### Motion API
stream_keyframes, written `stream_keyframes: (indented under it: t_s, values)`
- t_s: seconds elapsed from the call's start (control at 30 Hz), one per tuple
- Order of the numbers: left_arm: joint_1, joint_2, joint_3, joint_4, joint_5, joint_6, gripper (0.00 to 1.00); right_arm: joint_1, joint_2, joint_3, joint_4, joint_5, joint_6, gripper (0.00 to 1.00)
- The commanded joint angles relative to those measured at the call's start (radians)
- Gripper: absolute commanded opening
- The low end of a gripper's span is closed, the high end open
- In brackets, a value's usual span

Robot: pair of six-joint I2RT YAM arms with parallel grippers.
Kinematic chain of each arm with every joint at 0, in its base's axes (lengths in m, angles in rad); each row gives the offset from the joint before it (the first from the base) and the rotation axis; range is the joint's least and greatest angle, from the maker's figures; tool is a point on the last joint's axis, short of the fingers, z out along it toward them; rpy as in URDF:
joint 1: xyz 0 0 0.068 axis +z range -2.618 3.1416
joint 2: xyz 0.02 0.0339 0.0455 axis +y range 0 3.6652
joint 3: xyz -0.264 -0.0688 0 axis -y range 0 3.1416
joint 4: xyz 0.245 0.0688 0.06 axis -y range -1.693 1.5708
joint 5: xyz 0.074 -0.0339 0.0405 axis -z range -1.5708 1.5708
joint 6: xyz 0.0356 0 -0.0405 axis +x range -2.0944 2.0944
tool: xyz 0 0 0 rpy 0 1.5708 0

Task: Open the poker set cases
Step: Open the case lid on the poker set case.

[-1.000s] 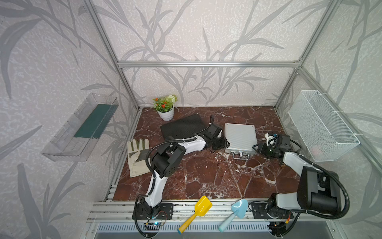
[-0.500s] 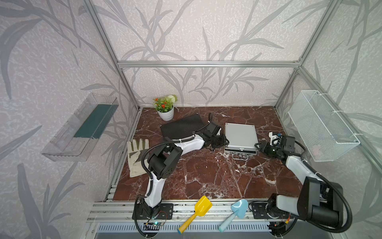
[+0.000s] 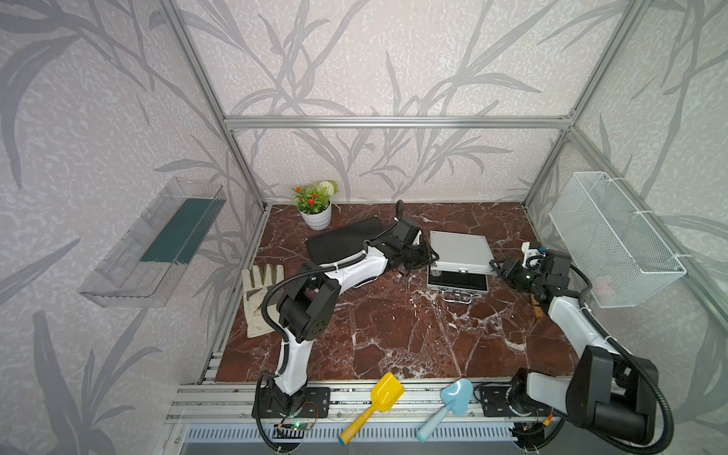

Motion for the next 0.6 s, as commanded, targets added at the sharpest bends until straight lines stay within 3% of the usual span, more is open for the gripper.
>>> stream_keyframes:
  t_s: [0.0,0.57]
  values:
    - [-0.046,-0.011,0.070,0.140,0.138,-0.037,0.30,0.039,-0.034,0.053,0.076,-0.215,0.081,0.40]
    - [-0.021,0.093,0.208,0.273,0.157,-0.195,0.32,0.071,0.026,0.133,0.234,-0.158,0.228,0.40]
